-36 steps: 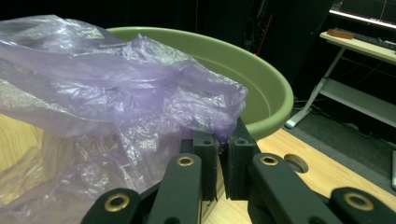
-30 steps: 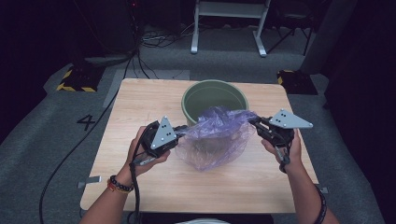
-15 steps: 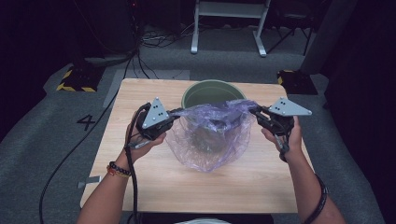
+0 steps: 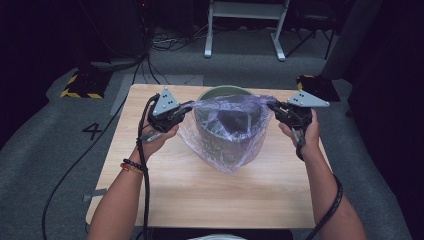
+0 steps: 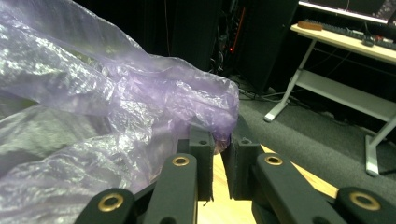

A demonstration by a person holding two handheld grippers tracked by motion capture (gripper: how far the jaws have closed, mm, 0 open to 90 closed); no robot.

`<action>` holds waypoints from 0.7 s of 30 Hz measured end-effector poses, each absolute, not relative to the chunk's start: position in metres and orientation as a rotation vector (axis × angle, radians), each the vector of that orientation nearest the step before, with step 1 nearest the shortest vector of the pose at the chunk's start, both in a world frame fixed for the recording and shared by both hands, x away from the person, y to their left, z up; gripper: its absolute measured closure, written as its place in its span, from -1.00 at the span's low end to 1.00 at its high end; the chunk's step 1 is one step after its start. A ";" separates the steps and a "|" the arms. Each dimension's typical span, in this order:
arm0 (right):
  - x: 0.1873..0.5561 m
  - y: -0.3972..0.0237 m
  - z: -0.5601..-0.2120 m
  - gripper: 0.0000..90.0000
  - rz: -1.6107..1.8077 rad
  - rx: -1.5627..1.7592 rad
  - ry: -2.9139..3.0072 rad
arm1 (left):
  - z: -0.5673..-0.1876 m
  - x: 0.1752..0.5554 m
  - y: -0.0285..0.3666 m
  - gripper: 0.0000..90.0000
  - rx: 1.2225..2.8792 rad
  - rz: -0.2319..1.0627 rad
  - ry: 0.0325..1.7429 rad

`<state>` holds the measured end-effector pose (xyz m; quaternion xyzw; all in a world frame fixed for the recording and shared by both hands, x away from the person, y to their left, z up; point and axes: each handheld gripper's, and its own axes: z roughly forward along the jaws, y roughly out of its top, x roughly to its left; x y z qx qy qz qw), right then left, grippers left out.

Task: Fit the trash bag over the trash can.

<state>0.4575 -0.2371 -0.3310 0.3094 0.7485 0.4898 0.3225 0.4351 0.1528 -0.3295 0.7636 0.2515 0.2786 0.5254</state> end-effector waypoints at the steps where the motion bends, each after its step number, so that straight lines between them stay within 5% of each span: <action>1: 0.460 -0.237 -0.332 0.84 1.282 0.815 1.963 | -0.329 0.438 0.153 0.98 1.820 0.661 0.606; 21: 0.500 -0.243 -0.351 0.85 1.229 0.950 1.977 | -0.354 0.497 0.143 0.95 1.854 0.625 0.780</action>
